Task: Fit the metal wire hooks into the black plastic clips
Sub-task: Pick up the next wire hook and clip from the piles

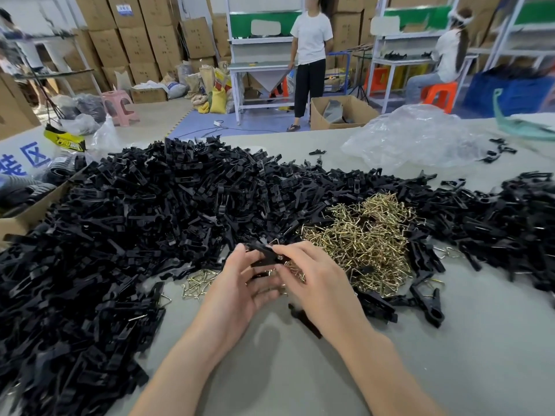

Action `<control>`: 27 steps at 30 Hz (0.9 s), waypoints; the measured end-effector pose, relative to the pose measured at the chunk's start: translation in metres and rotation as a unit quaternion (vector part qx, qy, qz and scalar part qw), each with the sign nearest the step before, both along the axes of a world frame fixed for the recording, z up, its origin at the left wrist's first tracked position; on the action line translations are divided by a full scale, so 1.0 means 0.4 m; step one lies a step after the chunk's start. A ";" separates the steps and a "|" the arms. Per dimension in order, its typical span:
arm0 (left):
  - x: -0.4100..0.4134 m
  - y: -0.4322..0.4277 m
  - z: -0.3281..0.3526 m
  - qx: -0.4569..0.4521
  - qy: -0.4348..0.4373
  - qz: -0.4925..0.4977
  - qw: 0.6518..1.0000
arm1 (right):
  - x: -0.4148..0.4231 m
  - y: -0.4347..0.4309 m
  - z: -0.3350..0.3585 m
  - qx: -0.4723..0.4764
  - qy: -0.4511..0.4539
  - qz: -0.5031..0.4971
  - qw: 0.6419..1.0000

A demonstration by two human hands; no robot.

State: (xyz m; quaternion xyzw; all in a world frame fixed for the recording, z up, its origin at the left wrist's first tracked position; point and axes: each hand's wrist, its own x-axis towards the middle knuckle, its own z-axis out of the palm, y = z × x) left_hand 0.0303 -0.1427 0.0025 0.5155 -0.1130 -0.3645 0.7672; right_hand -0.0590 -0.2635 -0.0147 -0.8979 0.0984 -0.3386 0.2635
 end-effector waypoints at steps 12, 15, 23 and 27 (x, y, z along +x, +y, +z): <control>0.030 -0.005 -0.050 0.023 0.003 0.019 1.000 | -0.198 -0.312 0.222 0.418 -0.415 -0.184 0.787; 0.018 -0.008 -0.047 0.022 -0.002 0.028 0.999 | -0.229 -0.356 0.236 0.492 -0.373 -0.236 0.750; -0.003 0.019 -0.054 0.221 -0.438 0.171 0.854 | -0.104 -0.097 0.095 0.350 -0.152 -0.101 0.919; 0.032 0.010 -0.074 0.346 -0.522 0.211 0.751 | -0.012 -0.001 0.021 0.207 -0.022 -0.018 0.978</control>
